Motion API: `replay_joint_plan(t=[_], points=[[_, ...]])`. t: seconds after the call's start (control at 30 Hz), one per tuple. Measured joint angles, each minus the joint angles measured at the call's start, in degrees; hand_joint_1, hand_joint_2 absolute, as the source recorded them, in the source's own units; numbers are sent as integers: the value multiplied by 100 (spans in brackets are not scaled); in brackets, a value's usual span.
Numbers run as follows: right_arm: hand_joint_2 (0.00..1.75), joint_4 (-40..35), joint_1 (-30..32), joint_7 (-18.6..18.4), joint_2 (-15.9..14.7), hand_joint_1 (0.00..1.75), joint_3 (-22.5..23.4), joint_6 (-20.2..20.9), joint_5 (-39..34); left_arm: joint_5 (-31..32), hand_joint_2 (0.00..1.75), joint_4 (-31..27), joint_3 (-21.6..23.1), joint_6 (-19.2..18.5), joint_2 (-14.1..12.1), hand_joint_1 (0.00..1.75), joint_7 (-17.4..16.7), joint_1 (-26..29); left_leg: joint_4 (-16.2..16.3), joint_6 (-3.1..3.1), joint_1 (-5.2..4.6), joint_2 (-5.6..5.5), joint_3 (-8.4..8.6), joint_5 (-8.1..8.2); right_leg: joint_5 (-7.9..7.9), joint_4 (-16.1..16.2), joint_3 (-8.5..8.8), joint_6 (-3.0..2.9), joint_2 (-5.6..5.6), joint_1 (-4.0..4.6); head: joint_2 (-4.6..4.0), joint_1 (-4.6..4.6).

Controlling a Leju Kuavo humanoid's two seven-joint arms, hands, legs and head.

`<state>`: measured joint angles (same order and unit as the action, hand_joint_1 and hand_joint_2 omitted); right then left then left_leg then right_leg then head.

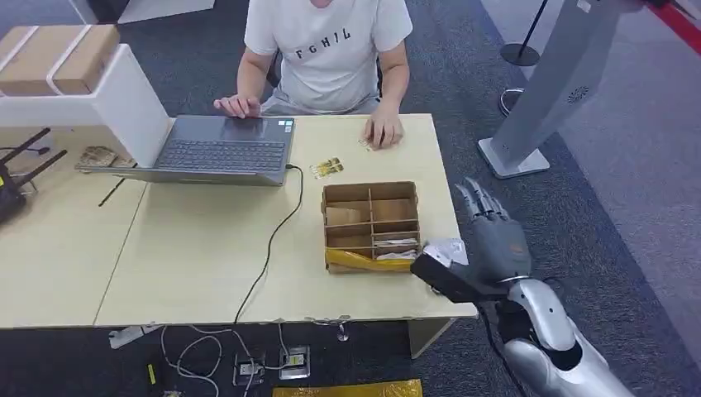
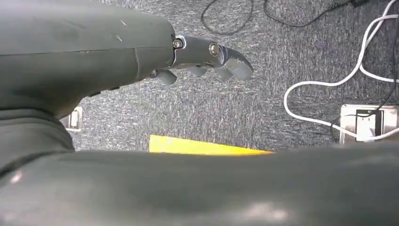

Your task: Pass the card to the sensor for recognition and then transmit it.

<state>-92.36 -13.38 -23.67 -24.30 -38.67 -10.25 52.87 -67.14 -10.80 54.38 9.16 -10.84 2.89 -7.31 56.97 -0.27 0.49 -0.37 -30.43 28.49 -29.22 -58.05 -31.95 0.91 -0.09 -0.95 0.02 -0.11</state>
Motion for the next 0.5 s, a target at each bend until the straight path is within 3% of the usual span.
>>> replay_joint_plan(t=[0.5], points=[[175,756,-39,59,568,0,-225,105,524,70,0,0,0,-81,2,0,9,-6,0,0,0,0,0,0,0,0,0,0,-1,0,0,0]])
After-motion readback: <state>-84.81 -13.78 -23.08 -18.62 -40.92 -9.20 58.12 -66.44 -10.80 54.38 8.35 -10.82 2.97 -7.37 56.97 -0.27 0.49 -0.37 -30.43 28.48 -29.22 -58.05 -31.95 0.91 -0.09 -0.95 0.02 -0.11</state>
